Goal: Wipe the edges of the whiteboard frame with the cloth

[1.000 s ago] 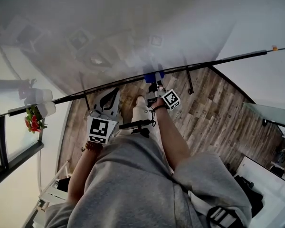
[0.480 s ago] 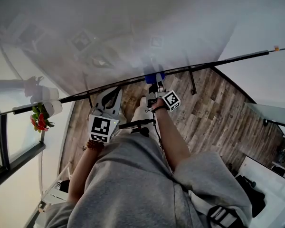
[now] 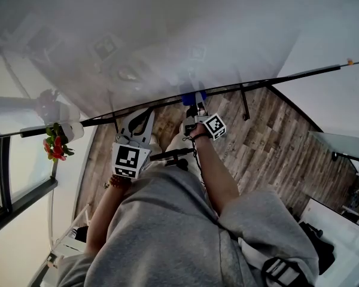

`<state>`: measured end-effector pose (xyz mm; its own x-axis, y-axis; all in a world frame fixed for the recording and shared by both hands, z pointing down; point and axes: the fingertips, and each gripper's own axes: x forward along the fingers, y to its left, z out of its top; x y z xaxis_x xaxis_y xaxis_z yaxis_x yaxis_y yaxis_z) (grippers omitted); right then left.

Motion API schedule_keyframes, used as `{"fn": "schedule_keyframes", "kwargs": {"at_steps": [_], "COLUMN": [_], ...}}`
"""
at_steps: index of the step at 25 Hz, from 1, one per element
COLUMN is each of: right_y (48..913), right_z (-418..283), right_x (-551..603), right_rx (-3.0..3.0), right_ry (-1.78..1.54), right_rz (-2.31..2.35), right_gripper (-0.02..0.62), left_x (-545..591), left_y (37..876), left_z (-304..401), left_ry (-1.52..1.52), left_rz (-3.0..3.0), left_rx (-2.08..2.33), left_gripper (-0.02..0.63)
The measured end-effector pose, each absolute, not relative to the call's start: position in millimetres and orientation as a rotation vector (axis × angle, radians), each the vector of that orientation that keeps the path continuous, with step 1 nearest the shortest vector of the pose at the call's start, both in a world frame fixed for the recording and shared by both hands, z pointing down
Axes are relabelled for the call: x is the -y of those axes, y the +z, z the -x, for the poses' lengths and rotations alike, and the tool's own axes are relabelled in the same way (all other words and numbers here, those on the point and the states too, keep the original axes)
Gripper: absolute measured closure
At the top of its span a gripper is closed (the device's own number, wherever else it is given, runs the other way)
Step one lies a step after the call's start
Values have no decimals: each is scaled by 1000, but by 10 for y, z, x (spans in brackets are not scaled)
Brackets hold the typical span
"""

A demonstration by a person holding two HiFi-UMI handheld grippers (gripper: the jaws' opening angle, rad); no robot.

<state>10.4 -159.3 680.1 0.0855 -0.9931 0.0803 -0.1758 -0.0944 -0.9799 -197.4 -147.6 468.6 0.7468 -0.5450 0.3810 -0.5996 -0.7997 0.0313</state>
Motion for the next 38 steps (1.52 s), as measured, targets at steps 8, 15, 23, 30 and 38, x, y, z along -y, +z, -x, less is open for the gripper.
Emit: {"fn": "schedule_keyframes", "kwargs": {"at_steps": [8, 15, 23, 30, 38], "right_y": [6805, 6822, 6793, 6809, 6823], "right_z": [119, 341, 512, 677, 743], "right_x": [1601, 1648, 1665, 1682, 1669], "right_rx": [-1229, -1223, -1229, -1206, -1172], "right_ry": [-1138, -1132, -1146, -1146, -1133], "right_rz": [1446, 1420, 1406, 1383, 1378], "right_gripper": [479, 479, 479, 479, 480], "left_x": [1467, 1471, 1476, 1457, 1403], "left_y": [4698, 4735, 4666, 4676, 4745], "left_z": [2215, 2456, 2612, 2791, 3015], "left_ry": [528, 526, 511, 517, 527], "left_rz": [-2774, -2760, -2762, -2762, -2739], "left_rx": [961, 992, 1030, 1051, 1083], "left_gripper": [594, 594, 594, 594, 594]}}
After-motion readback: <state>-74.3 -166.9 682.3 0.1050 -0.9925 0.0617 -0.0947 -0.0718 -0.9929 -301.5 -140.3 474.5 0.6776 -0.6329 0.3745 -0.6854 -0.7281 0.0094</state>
